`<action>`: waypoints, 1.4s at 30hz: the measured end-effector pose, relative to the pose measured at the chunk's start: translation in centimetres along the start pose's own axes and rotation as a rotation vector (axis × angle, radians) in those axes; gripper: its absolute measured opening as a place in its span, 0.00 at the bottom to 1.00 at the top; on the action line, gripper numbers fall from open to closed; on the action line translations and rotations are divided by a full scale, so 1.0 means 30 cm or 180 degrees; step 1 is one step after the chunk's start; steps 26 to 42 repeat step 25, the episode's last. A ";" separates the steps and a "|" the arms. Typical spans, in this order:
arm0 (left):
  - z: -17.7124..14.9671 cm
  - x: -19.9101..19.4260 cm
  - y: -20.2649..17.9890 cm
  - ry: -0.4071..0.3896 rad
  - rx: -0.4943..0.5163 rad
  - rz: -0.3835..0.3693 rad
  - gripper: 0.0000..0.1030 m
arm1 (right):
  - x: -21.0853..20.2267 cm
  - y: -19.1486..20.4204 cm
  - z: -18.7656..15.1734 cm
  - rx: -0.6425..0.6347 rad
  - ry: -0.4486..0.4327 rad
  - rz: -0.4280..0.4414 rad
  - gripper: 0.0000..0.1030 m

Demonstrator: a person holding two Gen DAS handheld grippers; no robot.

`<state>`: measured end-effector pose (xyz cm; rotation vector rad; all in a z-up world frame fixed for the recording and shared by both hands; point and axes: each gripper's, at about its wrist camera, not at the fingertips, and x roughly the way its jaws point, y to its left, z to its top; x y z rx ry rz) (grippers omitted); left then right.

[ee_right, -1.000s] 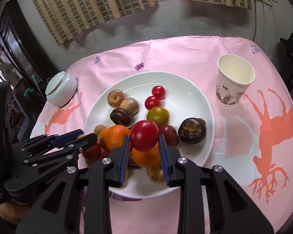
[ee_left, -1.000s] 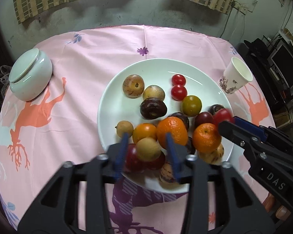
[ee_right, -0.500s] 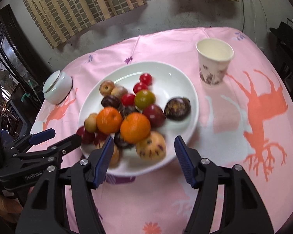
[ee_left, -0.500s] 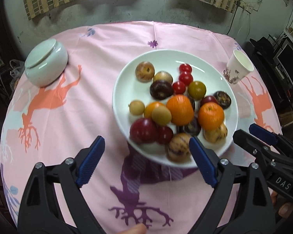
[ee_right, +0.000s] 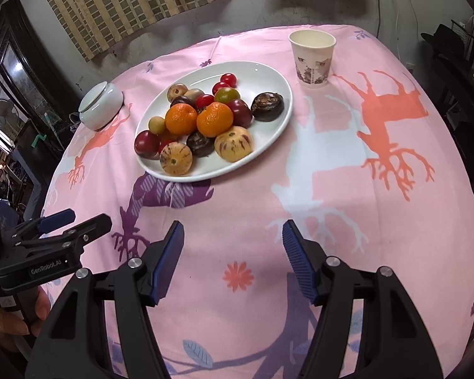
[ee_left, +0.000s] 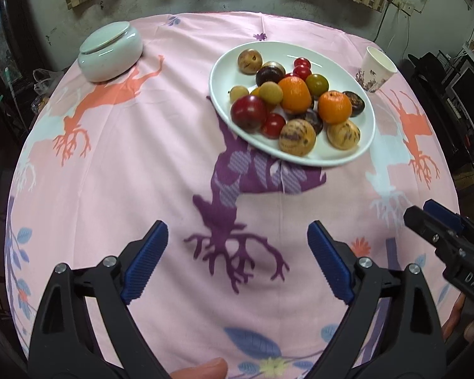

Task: Organize fruits

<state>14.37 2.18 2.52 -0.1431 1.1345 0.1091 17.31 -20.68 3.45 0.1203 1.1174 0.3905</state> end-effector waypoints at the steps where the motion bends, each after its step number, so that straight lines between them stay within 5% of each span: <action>1: -0.013 -0.011 0.002 0.0001 -0.0002 0.0003 0.90 | -0.008 0.003 -0.009 -0.0010 -0.0001 -0.0004 0.64; 18: -0.116 -0.124 -0.031 -0.0114 0.0096 -0.0057 0.98 | -0.071 0.048 -0.133 -0.0116 0.0056 -0.0020 0.66; 25: -0.190 -0.074 -0.017 -0.0035 0.0069 0.0019 0.98 | -0.049 0.036 -0.206 -0.0103 0.0030 -0.0122 0.98; 42: -0.190 -0.074 -0.017 -0.0035 0.0069 0.0019 0.98 | -0.049 0.036 -0.206 -0.0103 0.0030 -0.0122 0.98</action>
